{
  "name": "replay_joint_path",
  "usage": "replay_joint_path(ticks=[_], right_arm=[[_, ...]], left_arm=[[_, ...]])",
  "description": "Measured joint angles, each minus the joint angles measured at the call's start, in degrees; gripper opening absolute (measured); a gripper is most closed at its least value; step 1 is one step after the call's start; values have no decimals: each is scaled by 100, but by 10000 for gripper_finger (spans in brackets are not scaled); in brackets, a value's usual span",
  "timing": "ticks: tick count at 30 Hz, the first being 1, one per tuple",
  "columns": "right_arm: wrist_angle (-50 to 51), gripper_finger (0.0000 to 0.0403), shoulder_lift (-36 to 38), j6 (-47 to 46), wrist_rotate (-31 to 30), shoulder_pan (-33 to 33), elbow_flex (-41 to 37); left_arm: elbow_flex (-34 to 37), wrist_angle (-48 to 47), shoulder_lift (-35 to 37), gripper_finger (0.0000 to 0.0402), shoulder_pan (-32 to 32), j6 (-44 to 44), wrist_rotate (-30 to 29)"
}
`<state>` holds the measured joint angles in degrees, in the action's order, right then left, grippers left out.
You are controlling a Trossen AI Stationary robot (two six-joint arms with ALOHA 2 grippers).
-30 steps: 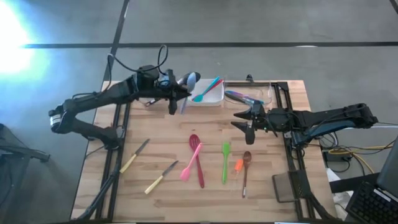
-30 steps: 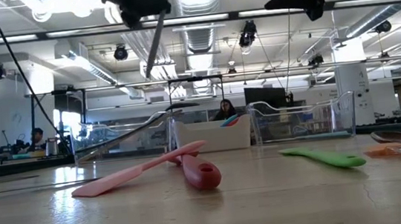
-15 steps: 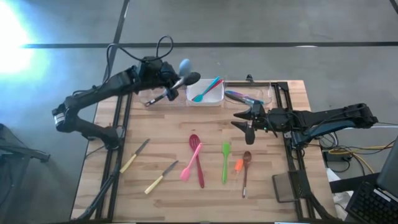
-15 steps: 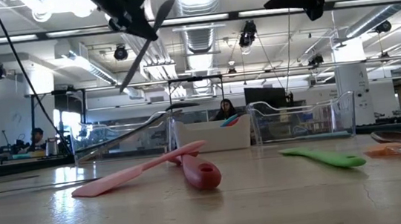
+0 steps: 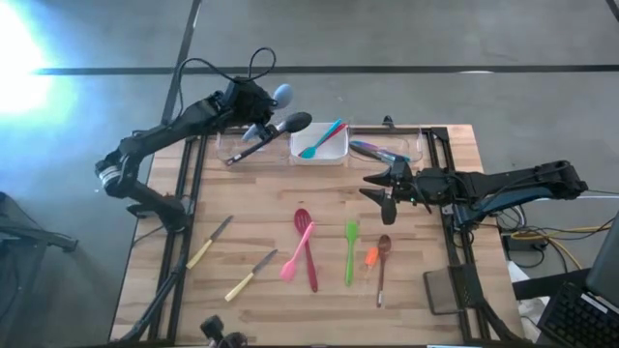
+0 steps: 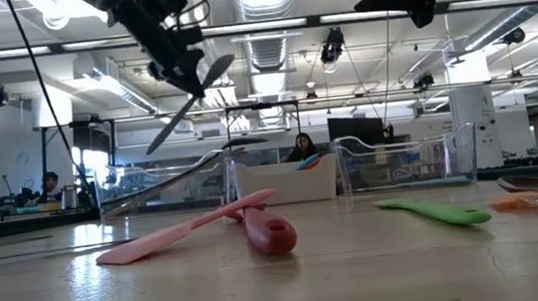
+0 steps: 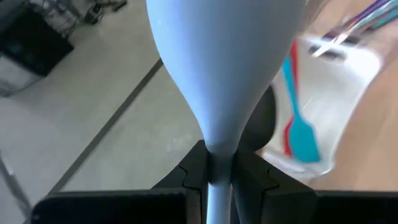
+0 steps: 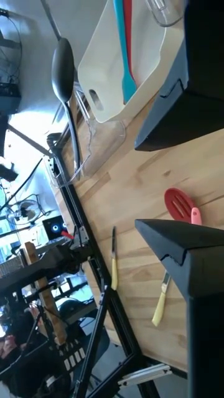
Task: Pick & Place Kitchen Items
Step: Put the gray cooking spoon into the left transparent bin
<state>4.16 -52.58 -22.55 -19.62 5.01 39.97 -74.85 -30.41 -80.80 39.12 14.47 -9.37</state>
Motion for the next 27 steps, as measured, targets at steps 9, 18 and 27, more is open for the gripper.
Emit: replay_joint_path(ticks=[9,18,27], right_arm=[[40,176,0,0,2,-2,0],[276,172,-2,-27,6,1,-2],[293,166,-2,-44,4,-2,-70]], left_arm=[[15,-83,-630,46,154,534,-328],[816,739,-629,46,342,687,-314],[1846,1318,-476,46,475,687,-179]])
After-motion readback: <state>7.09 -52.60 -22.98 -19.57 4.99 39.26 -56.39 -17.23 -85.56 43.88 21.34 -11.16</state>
